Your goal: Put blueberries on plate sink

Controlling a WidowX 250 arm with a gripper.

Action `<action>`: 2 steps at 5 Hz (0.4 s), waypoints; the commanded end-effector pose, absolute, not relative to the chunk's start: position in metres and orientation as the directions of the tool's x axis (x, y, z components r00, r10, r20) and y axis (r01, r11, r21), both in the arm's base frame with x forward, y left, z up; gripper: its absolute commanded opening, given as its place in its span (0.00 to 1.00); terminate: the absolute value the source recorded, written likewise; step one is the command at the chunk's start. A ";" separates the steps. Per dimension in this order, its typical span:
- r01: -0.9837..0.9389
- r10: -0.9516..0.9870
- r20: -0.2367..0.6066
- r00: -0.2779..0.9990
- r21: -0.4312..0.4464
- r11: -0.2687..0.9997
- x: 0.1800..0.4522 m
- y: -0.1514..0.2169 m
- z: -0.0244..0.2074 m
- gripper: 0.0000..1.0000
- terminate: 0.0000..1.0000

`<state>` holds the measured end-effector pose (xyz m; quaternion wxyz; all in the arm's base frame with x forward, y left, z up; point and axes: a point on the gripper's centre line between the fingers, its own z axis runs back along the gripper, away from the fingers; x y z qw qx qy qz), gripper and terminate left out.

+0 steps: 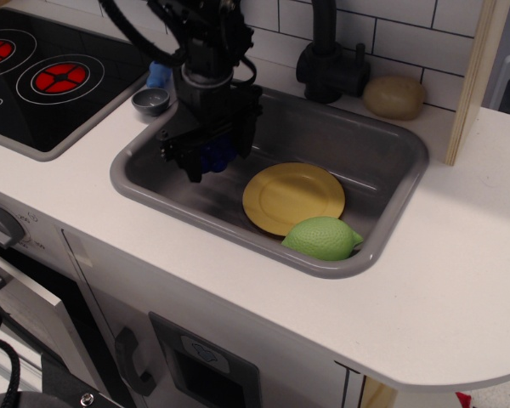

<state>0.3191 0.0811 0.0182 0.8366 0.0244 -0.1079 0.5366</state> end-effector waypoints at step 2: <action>-0.864 0.856 0.210 0.472 -0.081 0.496 0.330 0.020 0.027 0.00 0.00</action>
